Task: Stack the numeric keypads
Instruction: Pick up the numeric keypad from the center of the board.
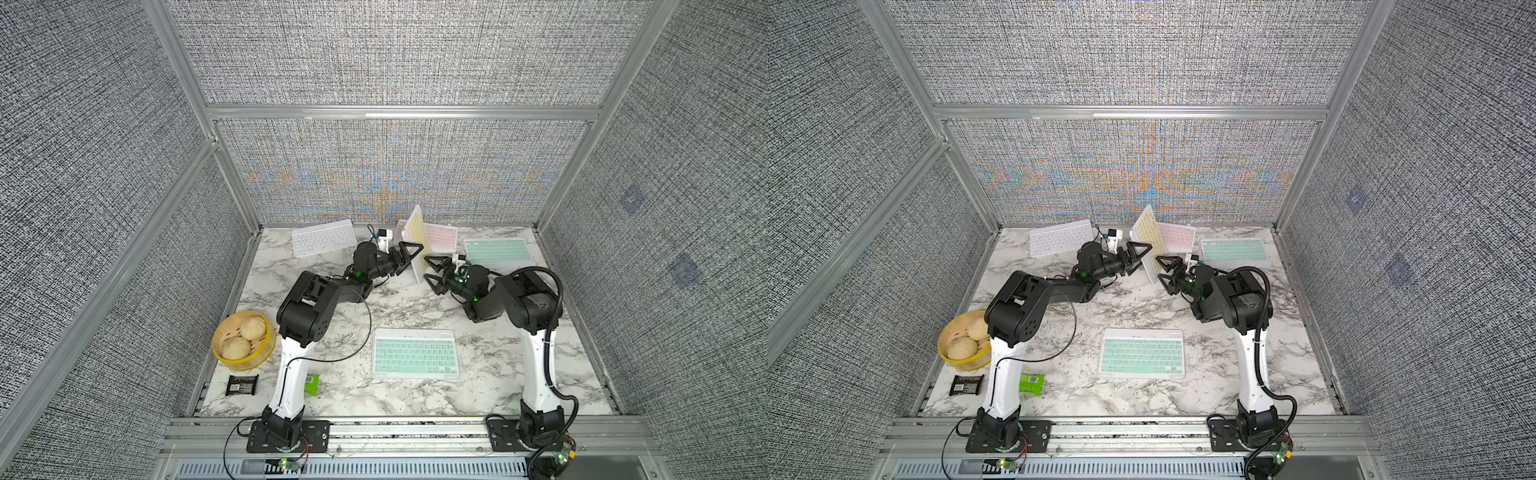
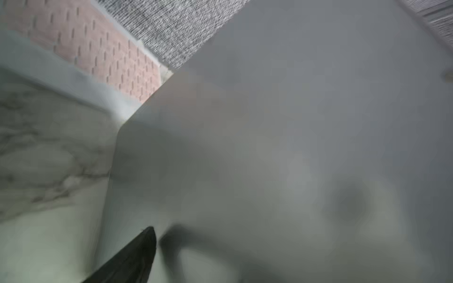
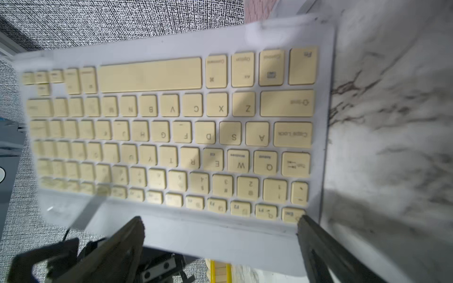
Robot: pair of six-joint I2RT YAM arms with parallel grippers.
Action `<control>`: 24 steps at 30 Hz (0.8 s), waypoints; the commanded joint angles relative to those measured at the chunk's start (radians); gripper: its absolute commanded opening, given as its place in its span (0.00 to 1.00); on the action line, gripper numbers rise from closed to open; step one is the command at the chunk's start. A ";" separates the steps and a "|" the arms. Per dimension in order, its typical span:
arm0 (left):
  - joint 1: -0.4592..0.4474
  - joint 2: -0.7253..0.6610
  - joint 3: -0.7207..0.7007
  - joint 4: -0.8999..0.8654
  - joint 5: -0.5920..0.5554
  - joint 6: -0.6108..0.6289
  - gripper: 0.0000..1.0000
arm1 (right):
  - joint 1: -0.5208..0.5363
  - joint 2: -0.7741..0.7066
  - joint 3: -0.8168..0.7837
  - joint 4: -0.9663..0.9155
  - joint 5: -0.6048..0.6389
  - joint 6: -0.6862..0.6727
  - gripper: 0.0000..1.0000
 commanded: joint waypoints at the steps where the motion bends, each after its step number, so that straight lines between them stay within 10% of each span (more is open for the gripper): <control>1: 0.000 0.026 0.033 0.112 -0.010 -0.043 0.99 | 0.000 0.043 -0.005 -0.497 -0.013 -0.076 0.98; 12: 0.001 0.075 0.151 -0.163 -0.098 0.174 0.91 | 0.000 0.035 0.056 -0.590 -0.003 -0.120 0.98; 24: 0.000 -0.017 0.082 -0.296 -0.227 0.301 0.50 | 0.000 -0.022 0.029 -0.576 0.011 -0.162 0.98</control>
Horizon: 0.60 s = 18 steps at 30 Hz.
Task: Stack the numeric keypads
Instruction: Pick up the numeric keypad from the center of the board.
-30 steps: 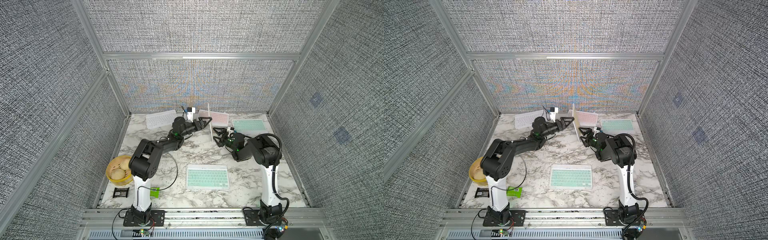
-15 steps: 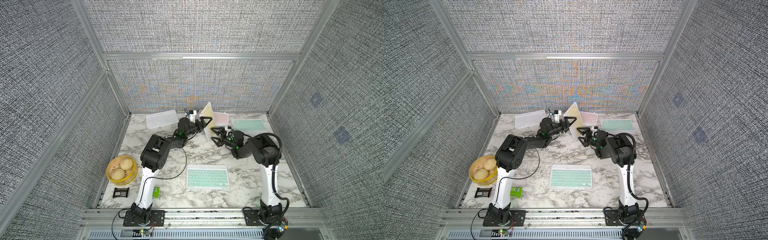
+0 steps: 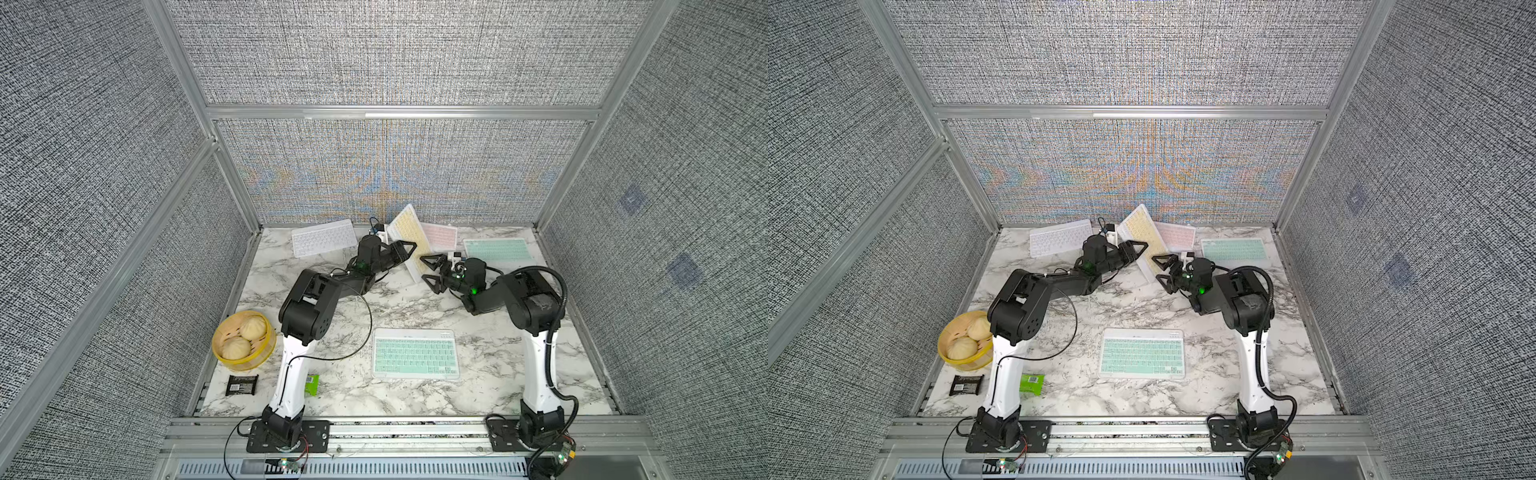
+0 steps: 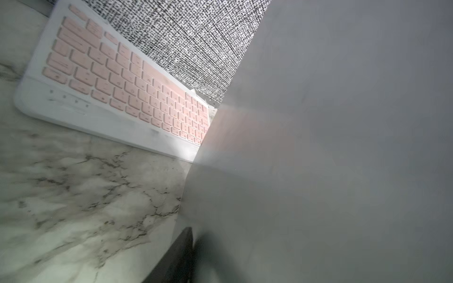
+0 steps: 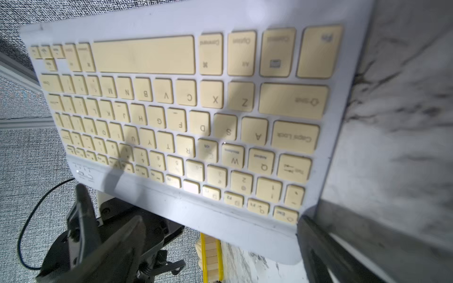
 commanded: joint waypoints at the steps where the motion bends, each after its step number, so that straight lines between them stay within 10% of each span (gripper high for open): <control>1: -0.001 -0.019 -0.011 -0.019 -0.050 0.050 0.47 | 0.000 0.006 -0.037 -0.354 0.046 -0.082 0.98; 18: 0.002 -0.154 -0.154 0.082 -0.091 -0.026 0.10 | 0.001 -0.159 -0.222 -0.108 0.029 -0.152 0.98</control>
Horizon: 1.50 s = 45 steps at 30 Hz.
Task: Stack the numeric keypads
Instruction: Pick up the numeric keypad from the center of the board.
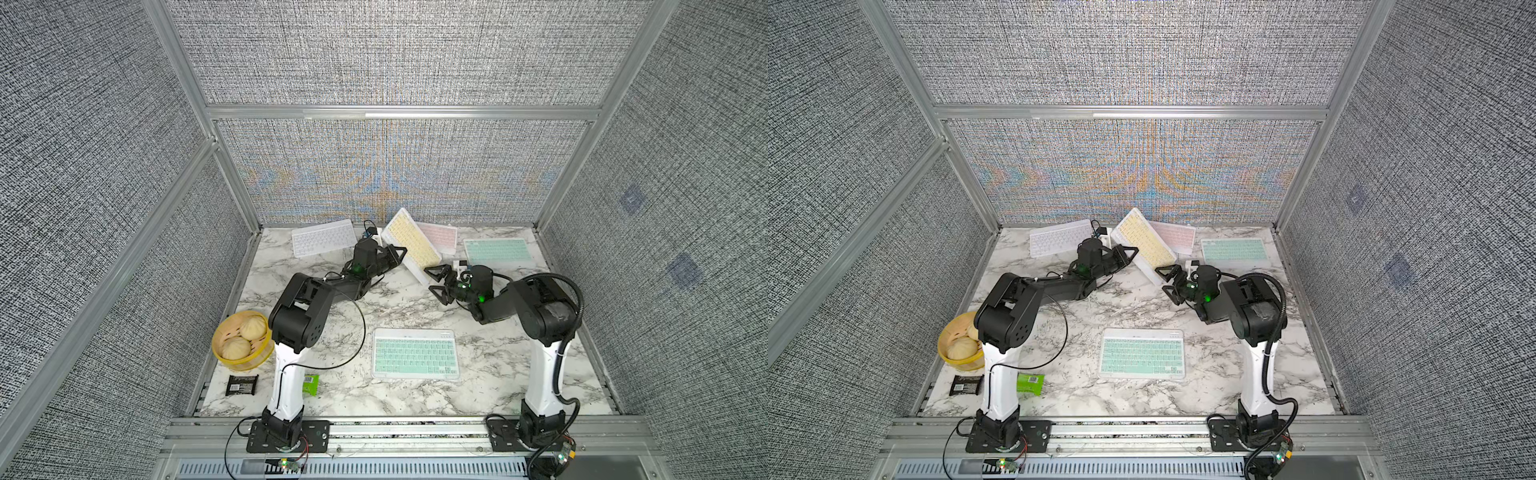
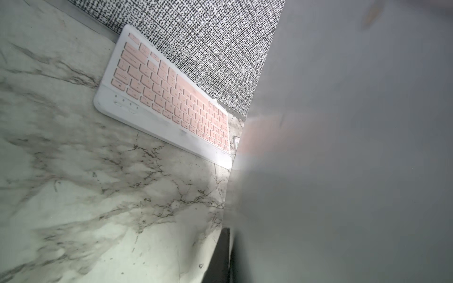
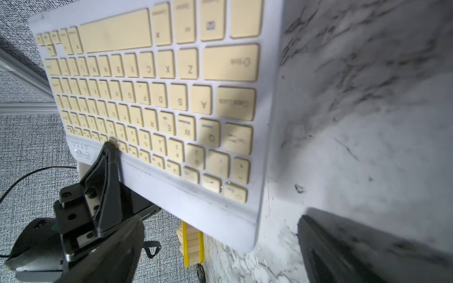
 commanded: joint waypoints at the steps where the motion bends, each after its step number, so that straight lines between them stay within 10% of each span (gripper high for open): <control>1: 0.002 -0.038 -0.024 0.103 0.015 -0.055 0.09 | 0.001 0.008 -0.050 0.002 0.018 -0.025 0.98; 17: 0.011 -0.140 -0.154 0.169 0.128 -0.280 0.09 | 0.012 -0.031 -0.137 0.406 0.070 0.034 0.90; 37: 0.019 -0.191 -0.199 0.208 0.156 -0.341 0.16 | 0.017 -0.157 -0.139 0.406 0.071 0.077 0.18; 45: 0.021 -0.222 -0.219 0.223 0.164 -0.348 0.45 | 0.019 -0.185 -0.139 0.406 0.061 0.097 0.04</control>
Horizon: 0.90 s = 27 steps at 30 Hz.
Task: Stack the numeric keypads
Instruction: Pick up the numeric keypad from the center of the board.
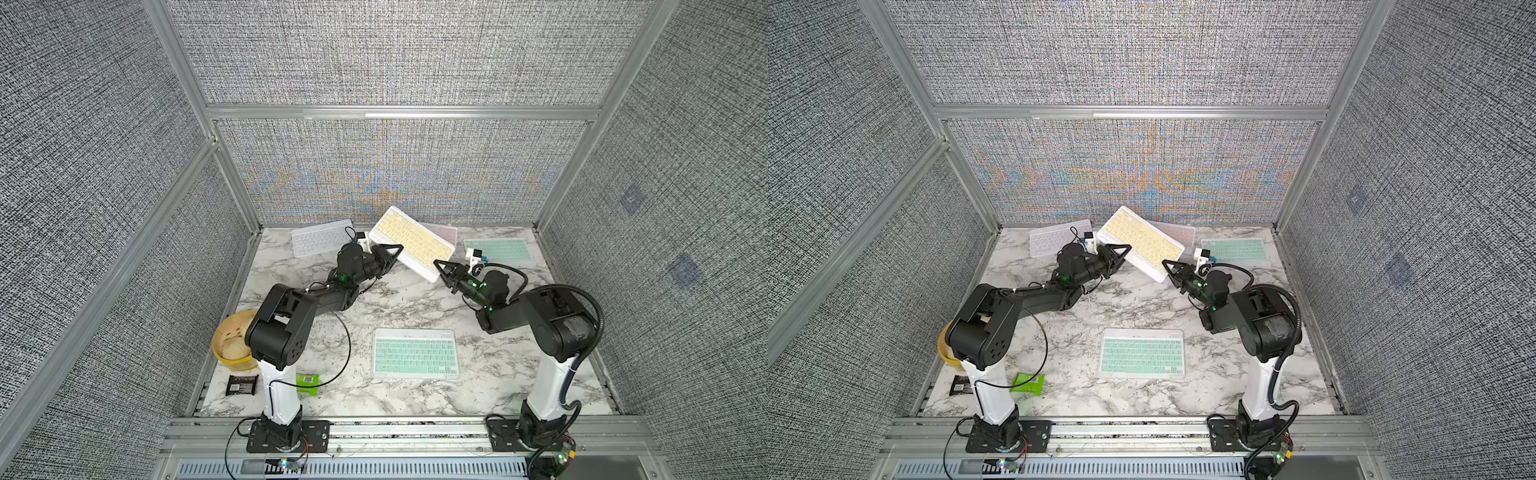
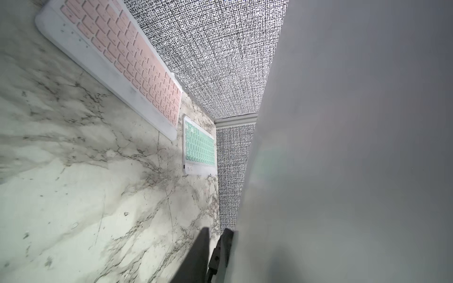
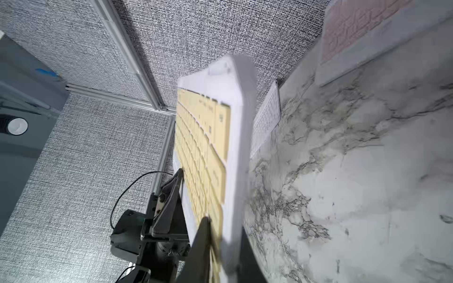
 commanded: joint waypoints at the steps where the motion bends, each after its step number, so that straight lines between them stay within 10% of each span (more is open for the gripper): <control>1: -0.003 -0.032 -0.010 0.062 0.030 0.042 0.51 | 0.005 -0.015 0.003 0.008 -0.018 -0.020 0.03; 13: 0.032 -0.211 -0.127 -0.141 -0.024 0.199 0.99 | -0.007 -0.068 -0.025 0.007 -0.049 0.001 0.00; 27: 0.113 -0.498 -0.193 -0.566 -0.065 0.472 0.99 | -0.016 -0.199 -0.087 -0.141 -0.182 -0.069 0.00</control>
